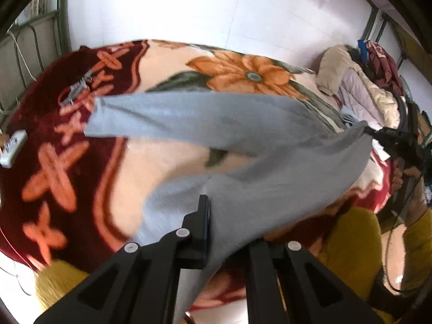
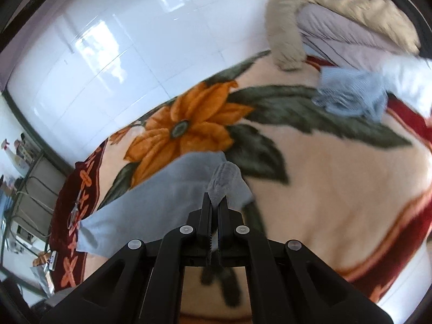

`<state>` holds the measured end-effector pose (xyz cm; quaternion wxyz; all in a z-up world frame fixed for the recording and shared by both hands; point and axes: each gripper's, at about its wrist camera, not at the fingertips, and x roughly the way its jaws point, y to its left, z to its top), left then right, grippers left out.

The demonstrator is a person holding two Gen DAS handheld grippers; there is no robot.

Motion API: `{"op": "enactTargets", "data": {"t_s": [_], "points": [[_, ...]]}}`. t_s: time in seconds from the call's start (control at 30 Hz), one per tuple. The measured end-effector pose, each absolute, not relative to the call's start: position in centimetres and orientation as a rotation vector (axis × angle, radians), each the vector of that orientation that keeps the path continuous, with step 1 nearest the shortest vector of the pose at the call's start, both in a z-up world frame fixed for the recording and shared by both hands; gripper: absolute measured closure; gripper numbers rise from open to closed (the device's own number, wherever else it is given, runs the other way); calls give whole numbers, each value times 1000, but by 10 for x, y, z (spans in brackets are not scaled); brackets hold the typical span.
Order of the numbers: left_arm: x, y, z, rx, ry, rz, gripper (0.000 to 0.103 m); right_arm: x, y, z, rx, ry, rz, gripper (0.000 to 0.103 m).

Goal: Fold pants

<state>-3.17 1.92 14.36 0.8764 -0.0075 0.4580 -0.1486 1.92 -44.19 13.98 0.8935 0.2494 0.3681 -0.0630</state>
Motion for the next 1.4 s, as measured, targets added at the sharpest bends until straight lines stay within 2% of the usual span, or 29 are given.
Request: {"op": "enactTargets", "data": {"t_s": [0.17, 0.43, 0.6, 0.73, 0.8, 0.83, 0.87, 1.03, 1.23, 1.33, 1.4], "points": [[23, 33, 149, -49, 978, -260, 98, 71, -430, 138, 464, 793, -113, 100], [119, 34, 123, 7, 1008, -202, 97, 156, -421, 87, 430, 892, -150, 100], [168, 36, 82, 11, 1087, -165, 97, 174, -429, 63, 481, 953, -123, 84], [185, 37, 53, 12, 1173, -137, 90, 164, -435, 69, 472, 946, -54, 73], [189, 34, 43, 37, 1185, -135, 89, 161, -434, 73, 408, 956, -41, 60], [189, 32, 41, 46, 1185, -132, 89, 159, -434, 76, 374, 954, -54, 50], [190, 31, 38, 53, 1184, -128, 89, 157, -434, 79, 340, 950, -66, 45], [190, 26, 32, 52, 1180, -129, 89, 158, -439, 81, 254, 935, -70, 45], [189, 23, 35, 55, 1141, -142, 89, 188, -440, 53, 228, 1015, -84, 45], [185, 22, 39, 53, 1117, -151, 95, 190, -434, 48, 231, 994, -62, 80], [178, 21, 48, 55, 1084, -157, 95, 181, -427, 56, 208, 937, -67, 80]]}}
